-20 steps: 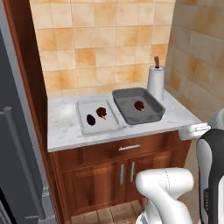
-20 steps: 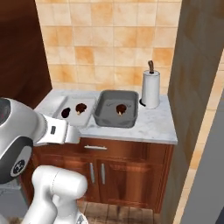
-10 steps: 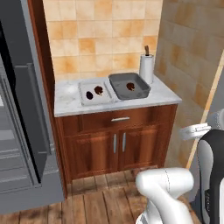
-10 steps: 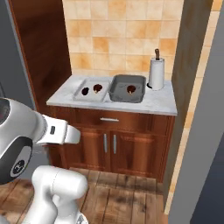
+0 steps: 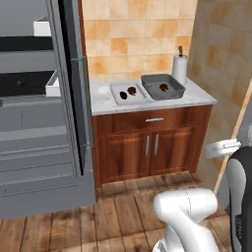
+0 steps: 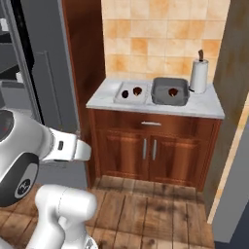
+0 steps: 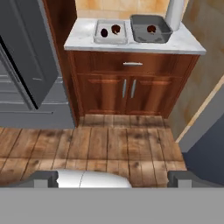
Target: Place one eggplant and one steak in each tupperware on the nearby counter, to pack two identical lunches.
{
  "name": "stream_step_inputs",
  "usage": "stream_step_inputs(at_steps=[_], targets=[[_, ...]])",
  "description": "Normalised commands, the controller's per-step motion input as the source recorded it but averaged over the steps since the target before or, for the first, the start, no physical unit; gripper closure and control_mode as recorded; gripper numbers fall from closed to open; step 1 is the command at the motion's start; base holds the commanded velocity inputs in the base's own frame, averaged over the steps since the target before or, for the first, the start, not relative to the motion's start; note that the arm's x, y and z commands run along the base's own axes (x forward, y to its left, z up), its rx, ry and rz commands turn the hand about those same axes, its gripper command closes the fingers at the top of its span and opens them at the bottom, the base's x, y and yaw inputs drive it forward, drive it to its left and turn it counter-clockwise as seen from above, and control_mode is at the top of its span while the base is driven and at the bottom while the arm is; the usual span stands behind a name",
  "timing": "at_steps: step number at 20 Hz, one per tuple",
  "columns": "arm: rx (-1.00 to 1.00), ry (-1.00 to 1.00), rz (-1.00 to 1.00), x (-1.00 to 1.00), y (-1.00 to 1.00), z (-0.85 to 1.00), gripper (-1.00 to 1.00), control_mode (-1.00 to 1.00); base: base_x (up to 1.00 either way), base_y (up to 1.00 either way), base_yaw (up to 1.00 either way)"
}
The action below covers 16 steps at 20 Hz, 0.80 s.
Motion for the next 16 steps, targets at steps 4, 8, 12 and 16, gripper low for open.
stream_step_inputs(at_steps=[4,8,12,16], targets=[[0.0,0.0,0.0,0.0,0.0,0.0,-1.0,1.0,-0.14,1.0,0.0],[0.0,0.0,0.0,0.0,0.0,0.0,-1.0,1.0,-0.34,1.0,0.0],[0.0,0.0,0.0,0.0,0.0,0.0,-1.0,1.0,-0.31,1.0,0.0],[0.0,0.0,0.0,0.0,0.0,0.0,-1.0,1.0,-0.07,1.0,0.0]])
